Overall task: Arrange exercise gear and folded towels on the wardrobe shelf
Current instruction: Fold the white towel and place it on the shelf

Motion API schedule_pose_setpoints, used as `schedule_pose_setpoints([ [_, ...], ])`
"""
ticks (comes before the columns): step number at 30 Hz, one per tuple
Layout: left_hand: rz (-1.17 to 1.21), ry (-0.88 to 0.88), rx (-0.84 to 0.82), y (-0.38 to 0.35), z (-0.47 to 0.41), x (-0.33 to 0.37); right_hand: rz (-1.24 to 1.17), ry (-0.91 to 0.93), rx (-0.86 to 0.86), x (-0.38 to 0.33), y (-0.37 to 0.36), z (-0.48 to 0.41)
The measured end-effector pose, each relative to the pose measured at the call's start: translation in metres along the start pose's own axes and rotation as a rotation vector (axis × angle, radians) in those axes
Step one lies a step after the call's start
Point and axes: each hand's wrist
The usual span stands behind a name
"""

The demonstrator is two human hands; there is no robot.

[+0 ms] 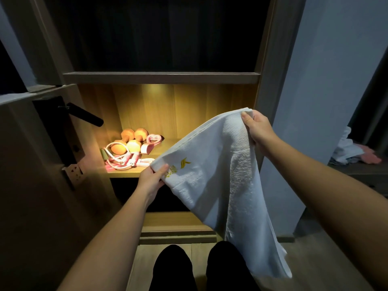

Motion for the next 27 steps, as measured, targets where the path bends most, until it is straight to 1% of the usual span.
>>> schedule_pose_setpoints([
  [4,-0.038,-0.040,0.081,-0.002,-0.009,0.009,0.069,0.002,-0.014,0.009,0.010,-0.003],
  [8,-0.116,-0.113,0.109,-0.005,-0.019,0.028,0.109,-0.033,-0.015,0.025,0.014,-0.004],
  [11,-0.222,-0.251,0.129,-0.018,-0.025,0.055,0.135,-0.028,0.009,0.020,0.016,-0.014],
  [13,-0.241,-0.389,0.152,-0.035,-0.034,0.097,0.114,0.071,0.089,0.000,0.019,-0.037],
  [15,-0.181,-0.506,0.149,-0.050,-0.035,0.146,0.082,0.235,0.204,-0.025,0.022,-0.056],
  [16,-0.142,-0.566,0.147,-0.053,-0.037,0.161,0.062,0.304,0.246,-0.029,0.020,-0.062],
  [17,-0.154,-0.612,0.148,-0.053,-0.039,0.164,0.070,0.330,0.254,-0.027,0.016,-0.062],
  [18,-0.289,-0.639,0.151,-0.048,-0.043,0.153,0.150,0.307,0.209,-0.011,0.009,-0.060],
  [19,-0.503,-0.616,0.145,-0.039,-0.045,0.133,0.316,0.233,0.121,0.014,0.002,-0.051],
  [20,-0.717,-0.548,0.118,-0.027,-0.043,0.108,0.488,0.120,0.020,0.044,-0.004,-0.036],
  [21,-0.855,-0.479,0.077,-0.014,-0.041,0.085,0.595,0.019,-0.062,0.070,-0.007,-0.020],
  [22,-0.898,-0.443,0.059,-0.005,-0.039,0.074,0.622,-0.015,-0.088,0.084,-0.010,-0.008],
  [24,-0.828,-0.462,0.115,0.001,-0.042,0.081,0.529,0.024,-0.052,0.083,-0.012,-0.003],
  [27,-0.668,-0.580,0.178,-0.014,-0.055,0.129,0.318,0.148,0.067,0.033,-0.011,-0.026],
])
Point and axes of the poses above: each hand's wrist, its own z-axis away from the middle knuckle, its own y-axis out of the back of the hand, x = y × z, and after that the axes turned 15 degrees about x, right-handed
